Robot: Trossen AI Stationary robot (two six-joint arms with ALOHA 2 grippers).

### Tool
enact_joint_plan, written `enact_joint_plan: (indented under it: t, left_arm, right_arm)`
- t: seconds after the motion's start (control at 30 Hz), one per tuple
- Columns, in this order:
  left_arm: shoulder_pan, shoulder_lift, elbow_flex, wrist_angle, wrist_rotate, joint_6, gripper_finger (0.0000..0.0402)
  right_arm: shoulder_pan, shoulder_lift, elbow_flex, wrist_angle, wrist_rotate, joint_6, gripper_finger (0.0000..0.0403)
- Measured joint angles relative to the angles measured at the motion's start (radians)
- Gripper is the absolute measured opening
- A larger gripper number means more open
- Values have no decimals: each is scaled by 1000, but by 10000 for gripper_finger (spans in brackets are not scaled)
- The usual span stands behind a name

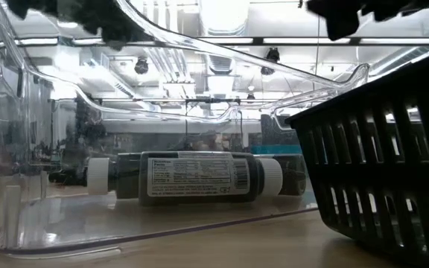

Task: Pick & Place Food Item
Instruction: Put the black donut into the black basket

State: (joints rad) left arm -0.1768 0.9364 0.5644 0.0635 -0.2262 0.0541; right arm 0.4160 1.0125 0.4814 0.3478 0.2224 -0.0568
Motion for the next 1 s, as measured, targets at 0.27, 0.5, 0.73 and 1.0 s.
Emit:
enact_joint_plan:
  t: [0.27, 0.5, 0.73, 1.0]
  left_arm:
    - [1, -260, -219, 110, -66, -7, 229]
    - [0, -402, -287, 75, -52, -43, 229]
    - [0, -457, -327, 55, -68, -50, 229]
    - [0, -457, -328, 69, -112, -10, 229]
  right_arm:
    - [0, -244, -160, 117, -74, -4, 208]
    - [0, -468, -323, 227, -64, -7, 208]
    - [0, -632, -448, 235, 17, -8, 208]
    - [0, -720, -473, 206, 119, -69, 208]
